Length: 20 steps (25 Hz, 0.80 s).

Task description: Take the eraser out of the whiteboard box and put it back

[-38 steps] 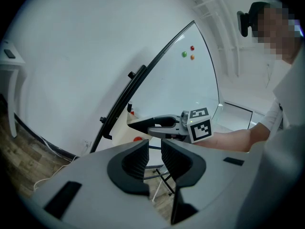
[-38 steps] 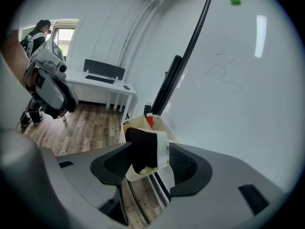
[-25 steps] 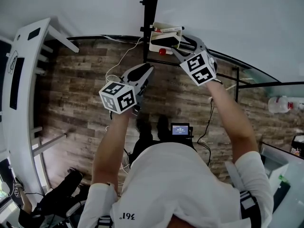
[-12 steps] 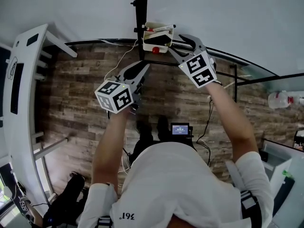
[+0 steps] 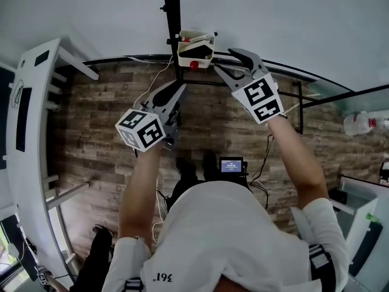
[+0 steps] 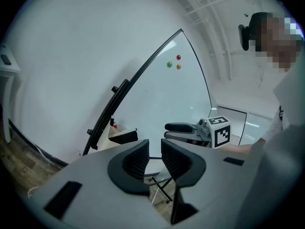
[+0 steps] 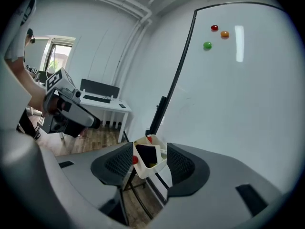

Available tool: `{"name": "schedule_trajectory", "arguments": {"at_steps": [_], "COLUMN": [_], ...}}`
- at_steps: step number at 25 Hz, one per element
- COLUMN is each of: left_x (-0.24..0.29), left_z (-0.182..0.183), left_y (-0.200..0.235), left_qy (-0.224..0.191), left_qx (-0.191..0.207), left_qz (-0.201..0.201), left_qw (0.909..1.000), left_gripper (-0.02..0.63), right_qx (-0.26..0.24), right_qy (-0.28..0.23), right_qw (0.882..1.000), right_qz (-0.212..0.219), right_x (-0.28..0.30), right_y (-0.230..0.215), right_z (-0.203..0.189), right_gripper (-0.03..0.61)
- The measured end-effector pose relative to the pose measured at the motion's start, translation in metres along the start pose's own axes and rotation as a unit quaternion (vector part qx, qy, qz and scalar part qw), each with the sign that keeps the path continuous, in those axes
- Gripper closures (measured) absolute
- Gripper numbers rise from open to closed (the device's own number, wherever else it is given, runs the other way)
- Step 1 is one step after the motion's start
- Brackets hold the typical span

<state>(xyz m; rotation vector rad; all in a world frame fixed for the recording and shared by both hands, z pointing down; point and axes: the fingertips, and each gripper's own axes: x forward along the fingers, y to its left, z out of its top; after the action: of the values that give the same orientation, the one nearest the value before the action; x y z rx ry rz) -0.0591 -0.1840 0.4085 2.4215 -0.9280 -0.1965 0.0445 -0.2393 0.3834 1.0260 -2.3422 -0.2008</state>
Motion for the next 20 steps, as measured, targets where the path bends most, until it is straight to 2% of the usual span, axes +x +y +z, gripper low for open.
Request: {"name": "schedule_trajectory", "arguments": {"at_steps": [4,12,20], "left_x": [-0.004,-0.016,-0.032], "left_z": [0.005,0.011,0.013], "left_y": [-0.011,-0.030,-0.045], "left_qy": [-0.004,-0.012,-0.020], "left_qx": [0.006,0.011,0.007], "left_qz": [-0.007,-0.012,-0.013], "left_qw": [1.0000,0.9998,0.9997], "left_gripper": [0.531,0.531,0.531], "right_qx": [0.020,0.059,0.091], "right_qy": [-0.011,-0.039,-0.061], "right_qw": [1.000,0.997,0.993], "right_qz": [-0.009,-0.025,-0.039], "right_x": [-0.018,-0.051,-0.070], "right_y": [-0.001,0.001,0.003], "right_z": [0.002,0.009,0.010], "right_gripper": [0.362,0.458,0.486]}}
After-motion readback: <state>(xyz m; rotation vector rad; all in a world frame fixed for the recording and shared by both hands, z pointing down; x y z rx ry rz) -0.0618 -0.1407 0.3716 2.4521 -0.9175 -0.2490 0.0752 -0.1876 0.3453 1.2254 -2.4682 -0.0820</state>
